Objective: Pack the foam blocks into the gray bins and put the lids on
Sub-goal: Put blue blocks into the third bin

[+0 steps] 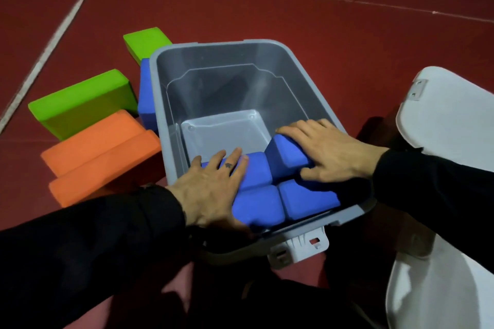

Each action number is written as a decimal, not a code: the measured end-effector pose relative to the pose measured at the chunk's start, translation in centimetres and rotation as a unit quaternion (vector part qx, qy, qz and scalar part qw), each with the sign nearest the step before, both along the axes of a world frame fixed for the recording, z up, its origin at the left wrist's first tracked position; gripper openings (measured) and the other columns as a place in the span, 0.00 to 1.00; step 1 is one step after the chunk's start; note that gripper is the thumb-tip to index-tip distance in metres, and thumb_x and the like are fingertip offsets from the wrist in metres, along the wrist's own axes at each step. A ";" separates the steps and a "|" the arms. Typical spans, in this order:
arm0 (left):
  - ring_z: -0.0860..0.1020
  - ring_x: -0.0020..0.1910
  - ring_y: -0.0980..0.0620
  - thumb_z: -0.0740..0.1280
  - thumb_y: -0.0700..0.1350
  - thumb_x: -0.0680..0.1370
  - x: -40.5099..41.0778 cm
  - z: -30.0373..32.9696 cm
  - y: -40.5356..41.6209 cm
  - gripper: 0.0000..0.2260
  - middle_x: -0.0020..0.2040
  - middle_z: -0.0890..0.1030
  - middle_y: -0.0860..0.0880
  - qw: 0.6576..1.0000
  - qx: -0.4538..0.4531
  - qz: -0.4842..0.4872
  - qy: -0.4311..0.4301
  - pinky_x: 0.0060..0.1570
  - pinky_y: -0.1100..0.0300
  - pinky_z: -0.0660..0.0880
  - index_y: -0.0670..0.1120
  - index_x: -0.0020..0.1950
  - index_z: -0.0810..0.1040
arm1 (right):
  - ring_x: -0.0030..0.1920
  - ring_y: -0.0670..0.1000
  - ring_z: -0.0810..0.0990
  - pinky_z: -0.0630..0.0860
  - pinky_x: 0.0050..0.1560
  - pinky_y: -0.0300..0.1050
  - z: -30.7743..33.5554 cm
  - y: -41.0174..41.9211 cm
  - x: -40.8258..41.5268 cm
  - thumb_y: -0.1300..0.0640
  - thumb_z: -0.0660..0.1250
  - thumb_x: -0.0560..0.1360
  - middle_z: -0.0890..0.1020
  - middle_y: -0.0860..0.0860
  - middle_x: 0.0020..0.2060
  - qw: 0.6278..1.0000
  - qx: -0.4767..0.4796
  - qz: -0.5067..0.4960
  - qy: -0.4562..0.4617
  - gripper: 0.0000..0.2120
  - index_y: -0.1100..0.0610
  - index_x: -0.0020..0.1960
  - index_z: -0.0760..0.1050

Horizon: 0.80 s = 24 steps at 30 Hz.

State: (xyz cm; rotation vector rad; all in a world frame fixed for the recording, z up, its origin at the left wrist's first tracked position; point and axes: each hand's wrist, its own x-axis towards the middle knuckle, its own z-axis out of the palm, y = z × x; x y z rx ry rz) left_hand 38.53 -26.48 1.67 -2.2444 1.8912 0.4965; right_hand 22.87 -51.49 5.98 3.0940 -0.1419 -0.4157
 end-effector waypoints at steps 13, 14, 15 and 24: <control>0.40 0.81 0.35 0.58 0.80 0.64 -0.6 -0.7 -0.7 0.56 0.81 0.31 0.46 0.998 0.009 0.065 -0.016 0.70 0.23 0.47 0.57 0.80 0.33 | 0.81 0.55 0.32 0.35 0.80 0.63 -2.0 1.4 -0.8 0.13 0.55 0.61 0.33 0.52 0.82 0.994 0.045 -0.064 0.081 0.62 0.38 0.75 0.20; 0.43 0.81 0.35 0.58 0.79 0.65 -0.7 -0.7 -0.5 0.55 0.82 0.33 0.44 0.998 -0.005 0.067 -0.020 0.70 0.24 0.48 0.56 0.81 0.34 | 0.81 0.55 0.32 0.35 0.79 0.64 -1.8 1.5 -1.1 0.14 0.58 0.61 0.32 0.52 0.81 0.994 0.040 -0.051 0.091 0.64 0.39 0.75 0.20; 0.44 0.80 0.34 0.58 0.79 0.65 -0.8 -0.8 -0.5 0.55 0.82 0.34 0.44 0.997 -0.013 0.067 -0.023 0.70 0.24 0.49 0.55 0.81 0.35 | 0.81 0.55 0.32 0.36 0.79 0.65 -1.6 1.7 -1.2 0.14 0.61 0.59 0.30 0.52 0.81 0.993 0.031 -0.037 0.108 0.66 0.40 0.76 0.20; 0.47 0.79 0.32 0.57 0.82 0.65 -0.1 -1.3 -1.4 0.57 0.82 0.36 0.42 0.999 -0.018 0.033 -0.026 0.70 0.24 0.46 0.55 0.80 0.32 | 0.81 0.64 0.36 0.40 0.77 0.73 -1.6 3.7 -2.0 0.21 0.64 0.61 0.30 0.58 0.80 0.993 -0.036 -0.007 0.113 0.68 0.48 0.79 0.24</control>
